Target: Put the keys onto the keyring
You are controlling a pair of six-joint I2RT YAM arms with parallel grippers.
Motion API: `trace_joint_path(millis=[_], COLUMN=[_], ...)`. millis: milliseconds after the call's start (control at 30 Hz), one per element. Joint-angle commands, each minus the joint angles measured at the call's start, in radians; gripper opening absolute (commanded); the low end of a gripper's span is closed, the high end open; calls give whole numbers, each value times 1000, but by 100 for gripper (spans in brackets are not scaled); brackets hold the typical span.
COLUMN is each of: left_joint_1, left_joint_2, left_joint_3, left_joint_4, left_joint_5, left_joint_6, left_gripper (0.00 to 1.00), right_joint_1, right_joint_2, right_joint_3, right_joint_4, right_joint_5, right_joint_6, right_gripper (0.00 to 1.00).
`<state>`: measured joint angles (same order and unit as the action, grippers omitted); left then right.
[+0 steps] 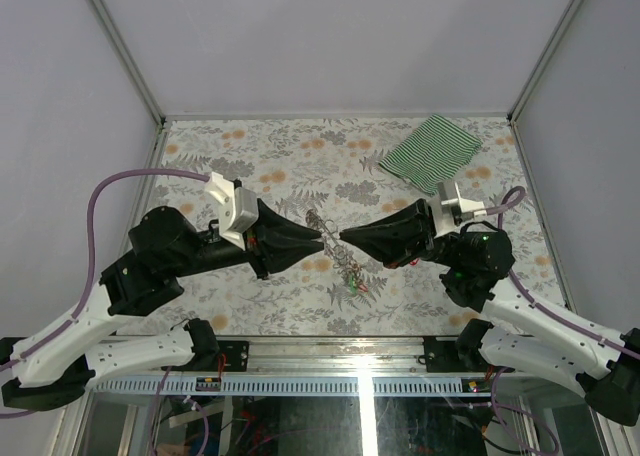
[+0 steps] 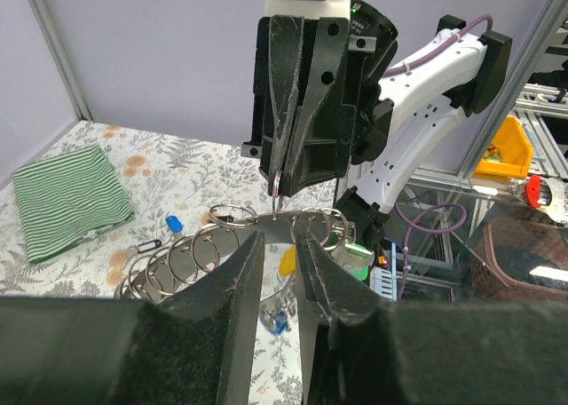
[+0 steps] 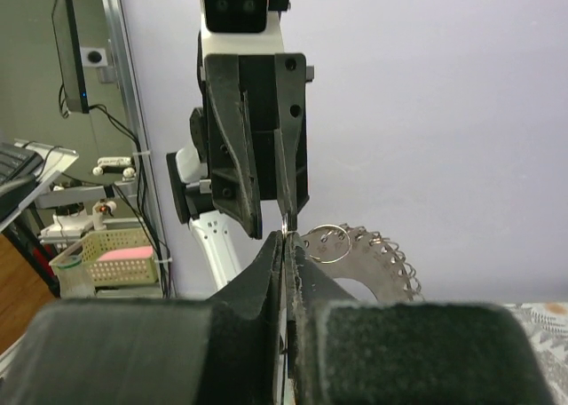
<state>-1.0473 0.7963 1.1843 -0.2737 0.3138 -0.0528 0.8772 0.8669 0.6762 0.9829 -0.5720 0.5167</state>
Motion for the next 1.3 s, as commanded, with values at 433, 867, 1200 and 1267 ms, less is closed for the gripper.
trace_joint_path(millis=[433,867,1200,1267], left_joint_1=[-3,-3,-3,-3], left_joint_2=[23,51,64,65], left_joint_3=[-11,-13,-15,-16], left_joint_4=[170,190,197,197], left_joint_5=[74,87,74,69], left_joint_6=[-13,-12,-16,-15], left_gripper=[26,26,26,26], right_joint_1=[4,5,5,5], right_joint_2=[-6,-13,-14,-16], right_joint_3=[19,20,23,20], right_joint_4=[135,119,115,117], right_joint_5=[35,16,-9,-8], right_joint_6=[8,0,0,-1], right_gripper=[0,0,0,0])
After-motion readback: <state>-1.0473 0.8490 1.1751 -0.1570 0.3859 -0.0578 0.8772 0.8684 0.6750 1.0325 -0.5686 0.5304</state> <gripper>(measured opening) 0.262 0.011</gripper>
